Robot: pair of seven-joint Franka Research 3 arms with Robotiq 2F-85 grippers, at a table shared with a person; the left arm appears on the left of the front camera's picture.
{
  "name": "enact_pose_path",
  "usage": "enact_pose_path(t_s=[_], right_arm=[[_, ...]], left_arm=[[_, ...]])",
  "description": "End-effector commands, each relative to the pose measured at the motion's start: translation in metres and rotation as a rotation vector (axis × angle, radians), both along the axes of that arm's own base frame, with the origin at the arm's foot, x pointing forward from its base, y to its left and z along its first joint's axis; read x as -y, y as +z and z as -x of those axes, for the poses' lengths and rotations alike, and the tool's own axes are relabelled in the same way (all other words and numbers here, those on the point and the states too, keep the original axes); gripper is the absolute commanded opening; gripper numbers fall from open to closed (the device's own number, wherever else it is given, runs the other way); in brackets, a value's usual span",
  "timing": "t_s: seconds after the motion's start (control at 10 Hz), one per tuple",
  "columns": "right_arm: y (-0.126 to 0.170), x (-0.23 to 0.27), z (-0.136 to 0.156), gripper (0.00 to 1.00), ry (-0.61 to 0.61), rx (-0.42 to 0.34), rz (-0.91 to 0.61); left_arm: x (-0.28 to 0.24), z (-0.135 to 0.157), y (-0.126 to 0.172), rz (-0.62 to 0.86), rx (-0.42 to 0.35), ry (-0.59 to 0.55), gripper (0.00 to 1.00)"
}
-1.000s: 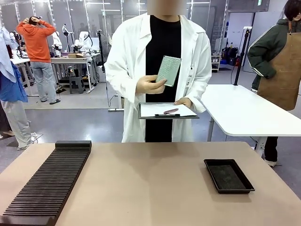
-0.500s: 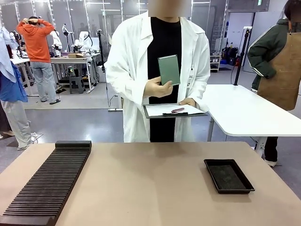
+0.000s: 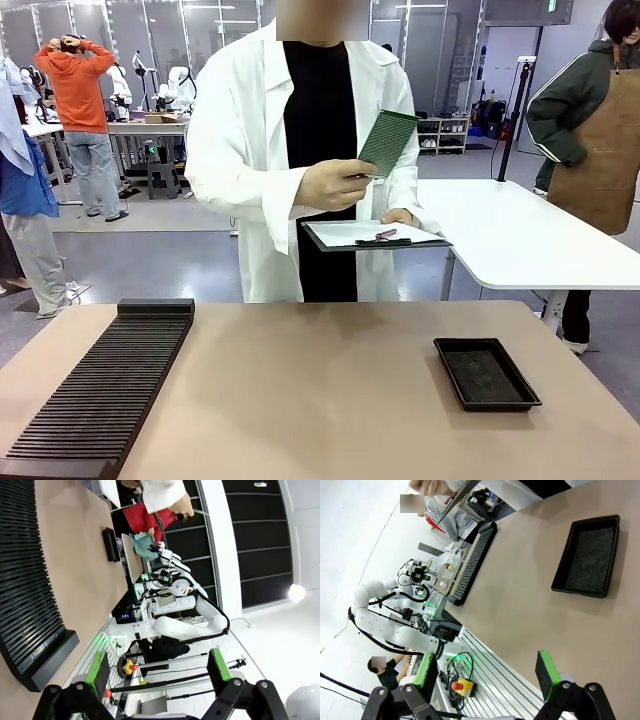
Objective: Inspect the PCB.
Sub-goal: Pick up the Blank PCB that the human is holding.
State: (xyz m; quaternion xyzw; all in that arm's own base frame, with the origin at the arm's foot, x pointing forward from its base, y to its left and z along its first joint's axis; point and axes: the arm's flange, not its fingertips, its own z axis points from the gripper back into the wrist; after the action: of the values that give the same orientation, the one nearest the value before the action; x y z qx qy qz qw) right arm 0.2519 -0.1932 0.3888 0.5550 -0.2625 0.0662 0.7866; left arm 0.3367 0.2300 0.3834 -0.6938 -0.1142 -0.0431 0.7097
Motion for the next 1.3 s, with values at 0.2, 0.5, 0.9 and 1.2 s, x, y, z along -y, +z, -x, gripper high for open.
enact_pose_path(t_s=[0.2, 0.5, 0.9, 1.2], right_arm=[[0.0018, 0.0004, -0.0005, 1.00, -0.008, 0.016, -0.014], [0.0018, 0.0004, -0.0005, 1.00, -0.008, 0.016, -0.014], [0.0018, 0.0004, -0.0005, 1.00, -0.008, 0.016, -0.014], [0.0018, 0.0004, -0.0005, 1.00, -0.008, 0.016, -0.014]], left_arm=[[-0.0019, -0.0039, 0.0013, -0.014, -0.009, -0.002, 1.00], [-0.0019, -0.0039, 0.0013, -0.014, -0.009, -0.002, 1.00], [-0.0019, -0.0039, 0.0013, -0.014, -0.009, -0.002, 1.00], [-0.0019, -0.0039, 0.0013, -0.014, -0.009, -0.002, 1.00]])
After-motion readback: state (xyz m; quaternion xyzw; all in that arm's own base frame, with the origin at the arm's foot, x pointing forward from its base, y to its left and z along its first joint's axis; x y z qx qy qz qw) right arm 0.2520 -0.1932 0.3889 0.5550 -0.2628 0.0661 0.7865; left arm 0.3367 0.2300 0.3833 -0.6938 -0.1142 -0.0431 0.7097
